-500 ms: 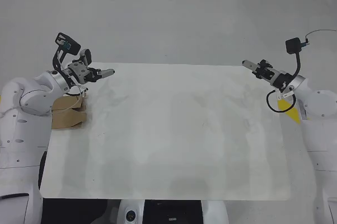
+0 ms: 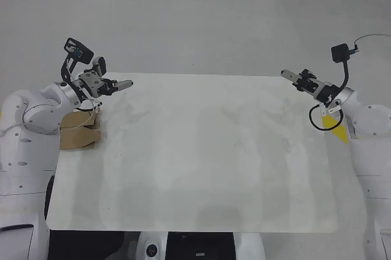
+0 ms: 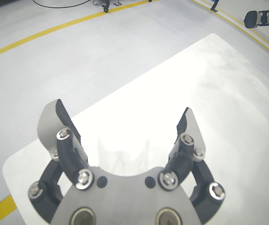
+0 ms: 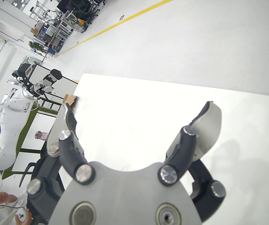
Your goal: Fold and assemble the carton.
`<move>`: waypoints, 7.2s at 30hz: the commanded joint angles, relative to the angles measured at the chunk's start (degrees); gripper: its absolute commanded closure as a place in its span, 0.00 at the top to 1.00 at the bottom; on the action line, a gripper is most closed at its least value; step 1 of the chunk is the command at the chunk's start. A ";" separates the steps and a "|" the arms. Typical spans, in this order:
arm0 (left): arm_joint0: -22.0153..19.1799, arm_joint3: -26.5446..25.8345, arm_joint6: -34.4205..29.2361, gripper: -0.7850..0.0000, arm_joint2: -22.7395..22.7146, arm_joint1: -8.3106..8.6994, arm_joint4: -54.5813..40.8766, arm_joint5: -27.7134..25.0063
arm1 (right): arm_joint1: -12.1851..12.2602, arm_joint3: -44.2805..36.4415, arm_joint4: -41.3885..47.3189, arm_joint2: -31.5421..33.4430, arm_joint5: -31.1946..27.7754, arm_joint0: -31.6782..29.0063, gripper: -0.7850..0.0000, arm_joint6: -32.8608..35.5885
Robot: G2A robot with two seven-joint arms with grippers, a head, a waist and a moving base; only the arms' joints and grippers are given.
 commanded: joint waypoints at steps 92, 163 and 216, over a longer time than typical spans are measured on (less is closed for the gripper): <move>-21.70 61.44 -17.21 1.00 -4.17 12.61 -14.40 14.00 | 0.00 0.00 0.00 0.00 0.00 0.00 1.00 0.00; -28.82 35.32 -26.27 0.00 11.92 0.46 -57.67 10.60 | 0.00 0.00 0.00 0.00 0.00 0.00 1.00 0.00; -15.59 8.71 -40.60 0.00 16.87 -1.64 -81.52 11.14 | -9.04 19.43 34.25 -29.10 -18.74 15.76 1.00 17.95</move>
